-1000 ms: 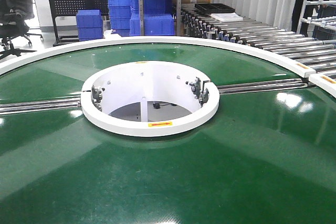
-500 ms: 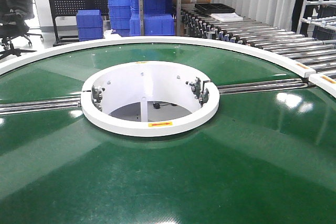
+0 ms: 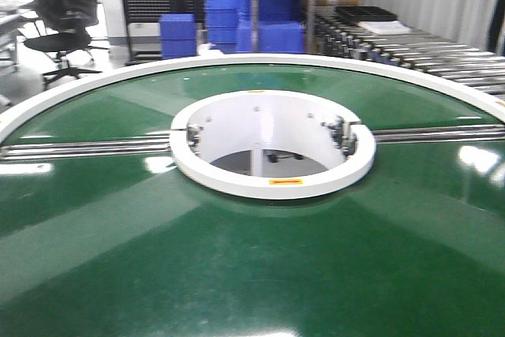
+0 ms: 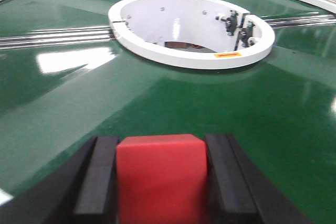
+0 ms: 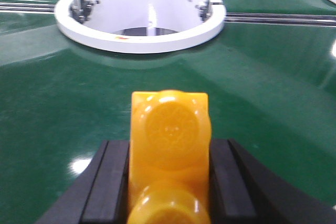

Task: Pick red and yellow blocks into blue bin
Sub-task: 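Drive the base away from the conveyor holding both blocks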

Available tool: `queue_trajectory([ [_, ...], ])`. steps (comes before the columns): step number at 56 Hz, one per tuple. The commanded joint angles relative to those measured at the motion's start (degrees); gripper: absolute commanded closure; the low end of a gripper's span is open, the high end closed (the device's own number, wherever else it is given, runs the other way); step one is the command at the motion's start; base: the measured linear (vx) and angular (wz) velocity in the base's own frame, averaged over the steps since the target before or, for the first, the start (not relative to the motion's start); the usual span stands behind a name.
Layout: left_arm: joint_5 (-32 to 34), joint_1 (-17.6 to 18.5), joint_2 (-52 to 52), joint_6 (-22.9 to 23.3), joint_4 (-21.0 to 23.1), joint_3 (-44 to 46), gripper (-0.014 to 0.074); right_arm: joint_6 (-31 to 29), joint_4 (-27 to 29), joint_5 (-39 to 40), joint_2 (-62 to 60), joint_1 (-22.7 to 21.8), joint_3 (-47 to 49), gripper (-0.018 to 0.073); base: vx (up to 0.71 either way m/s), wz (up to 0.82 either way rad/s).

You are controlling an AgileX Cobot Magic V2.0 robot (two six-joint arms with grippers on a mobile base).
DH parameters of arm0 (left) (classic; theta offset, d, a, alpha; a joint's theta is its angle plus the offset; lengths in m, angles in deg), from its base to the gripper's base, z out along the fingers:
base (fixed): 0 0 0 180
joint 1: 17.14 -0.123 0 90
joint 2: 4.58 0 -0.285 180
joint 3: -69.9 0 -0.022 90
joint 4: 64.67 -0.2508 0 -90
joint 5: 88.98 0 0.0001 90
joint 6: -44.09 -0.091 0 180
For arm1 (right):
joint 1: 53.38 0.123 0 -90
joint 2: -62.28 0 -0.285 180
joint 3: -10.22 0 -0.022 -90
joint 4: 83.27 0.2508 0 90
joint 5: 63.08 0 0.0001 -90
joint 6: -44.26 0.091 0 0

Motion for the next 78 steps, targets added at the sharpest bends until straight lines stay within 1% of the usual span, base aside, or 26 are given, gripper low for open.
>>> queue_trajectory([
  [1, 4.7, 0.5, 0.0, 0.4, 0.3, 1.4, 0.0597, -0.5, -0.6, 4.2, 0.3, -0.3, 1.6, 0.0566, -0.08, 0.31],
  [22, 4.7, 0.5, 0.0, 0.4, 0.3, 1.4, 0.0597, -0.5, -0.6, 4.2, 0.3, -0.3, 1.6, 0.0566, -0.1, 0.39],
  [53, 4.7, 0.5, 0.0, 0.4, 0.3, 1.4, 0.0597, -0.5, -0.6, 4.2, 0.3, -0.3, 1.6, 0.0566, -0.13, 0.49],
  [78, 4.7, 0.5, 0.0, 0.4, 0.3, 1.4, 0.0597, -0.5, -0.6, 4.2, 0.3, -0.3, 1.6, 0.0566, -0.08, 0.72],
])
